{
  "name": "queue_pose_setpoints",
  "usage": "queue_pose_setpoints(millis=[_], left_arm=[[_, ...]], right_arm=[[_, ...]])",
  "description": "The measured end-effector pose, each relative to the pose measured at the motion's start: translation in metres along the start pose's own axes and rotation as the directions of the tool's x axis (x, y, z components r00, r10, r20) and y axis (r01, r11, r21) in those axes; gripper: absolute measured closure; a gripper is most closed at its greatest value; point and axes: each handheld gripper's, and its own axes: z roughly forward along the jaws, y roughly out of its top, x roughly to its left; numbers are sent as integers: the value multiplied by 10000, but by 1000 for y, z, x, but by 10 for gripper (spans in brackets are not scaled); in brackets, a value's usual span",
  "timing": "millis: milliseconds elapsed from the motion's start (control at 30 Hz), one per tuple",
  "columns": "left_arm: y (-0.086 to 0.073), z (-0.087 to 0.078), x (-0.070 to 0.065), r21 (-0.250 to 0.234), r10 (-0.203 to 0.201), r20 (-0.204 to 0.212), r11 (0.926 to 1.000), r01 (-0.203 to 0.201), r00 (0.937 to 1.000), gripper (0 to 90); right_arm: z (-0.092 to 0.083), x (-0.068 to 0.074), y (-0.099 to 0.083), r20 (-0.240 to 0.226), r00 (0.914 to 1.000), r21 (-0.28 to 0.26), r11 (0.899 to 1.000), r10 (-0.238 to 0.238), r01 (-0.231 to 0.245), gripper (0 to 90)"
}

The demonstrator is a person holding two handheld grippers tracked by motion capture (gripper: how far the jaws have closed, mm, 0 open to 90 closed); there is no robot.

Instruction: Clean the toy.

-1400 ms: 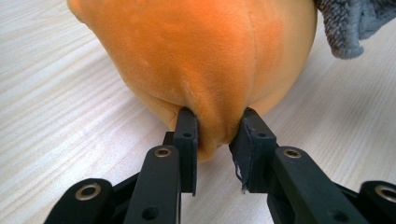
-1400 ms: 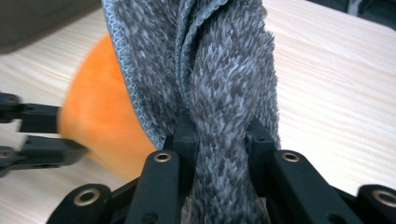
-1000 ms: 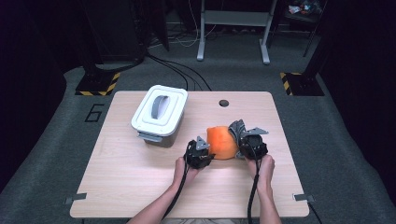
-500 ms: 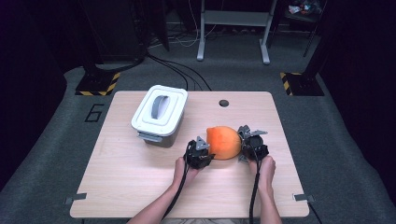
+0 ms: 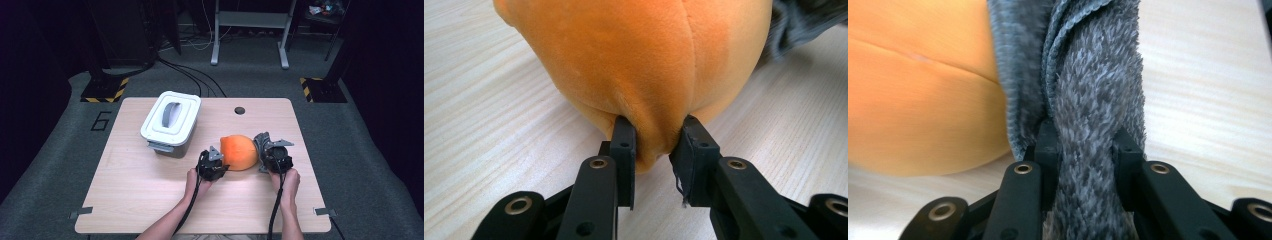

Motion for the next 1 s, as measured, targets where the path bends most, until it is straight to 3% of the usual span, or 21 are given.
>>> queue_pose_setpoints(millis=[200, 367, 500, 567, 767, 1000], left_arm=[[0, 0, 0, -9, 11, 5, 10000, -11, 10000, 718], [0, 0, 0, -27, -41, 4, 10000, 41, 10000, 718], [0, 0, 0, -45, 7, -12, 10000, -7, 10000, 715], [0, 0, 1, -17, 62, -18, 10000, -62, 10000, 710], [1, -1, 0, -100, 101, -121, 9999, -103, 9999, 669], [0, -2, -1, -78, 292, -421, 9995, -296, 9987, 509]], right_arm=[[-31, 14, 12, -219, 9984, -838, 9952, -516, 496, 719], [-43, 32, 24, -518, 9925, -1272, 9865, -1108, 1035, 719], [-33, 42, 28, -646, 9876, -949, 9861, -1431, 1366, 720], [-26, 46, 26, -660, 9888, -688, 9893, -1336, 1290, 722], [-17, 44, 26, -550, 9911, -702, 9906, -1212, 1172, 723], [-10, 40, 30, -515, 9914, -649, 9910, -1205, 1170, 724]])
